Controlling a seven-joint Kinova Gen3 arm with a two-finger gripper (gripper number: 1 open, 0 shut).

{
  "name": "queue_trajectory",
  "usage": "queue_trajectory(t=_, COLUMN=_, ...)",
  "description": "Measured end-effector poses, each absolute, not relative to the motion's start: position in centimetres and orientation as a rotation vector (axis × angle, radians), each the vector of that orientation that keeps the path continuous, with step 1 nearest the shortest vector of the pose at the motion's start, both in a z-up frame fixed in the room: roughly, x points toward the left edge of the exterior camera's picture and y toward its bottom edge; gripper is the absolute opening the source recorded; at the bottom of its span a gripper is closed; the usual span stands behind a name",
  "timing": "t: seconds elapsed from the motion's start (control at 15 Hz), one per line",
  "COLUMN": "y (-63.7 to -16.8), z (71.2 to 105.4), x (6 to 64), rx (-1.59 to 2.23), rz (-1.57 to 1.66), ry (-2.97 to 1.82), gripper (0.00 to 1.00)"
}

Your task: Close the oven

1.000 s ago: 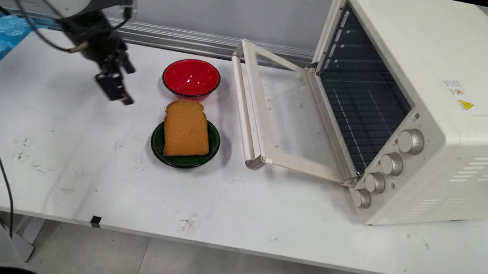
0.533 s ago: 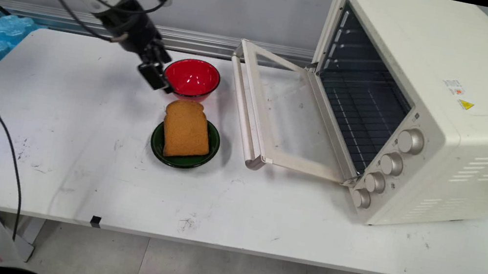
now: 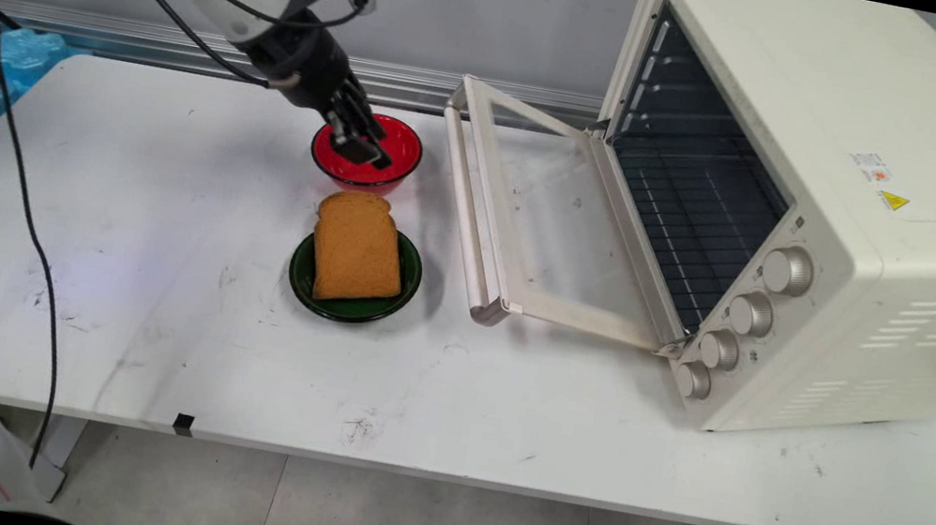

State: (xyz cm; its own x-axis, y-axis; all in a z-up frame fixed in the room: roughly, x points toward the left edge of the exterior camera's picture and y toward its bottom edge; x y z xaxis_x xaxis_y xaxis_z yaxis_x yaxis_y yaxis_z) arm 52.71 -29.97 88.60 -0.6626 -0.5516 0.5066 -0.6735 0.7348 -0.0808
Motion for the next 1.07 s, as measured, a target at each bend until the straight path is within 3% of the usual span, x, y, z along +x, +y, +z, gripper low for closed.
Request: queue_trajectory(t=1.07, y=-29.4, z=81.0, x=51.8, rx=0.808, rz=0.352, ry=-2.338, gripper=0.0)
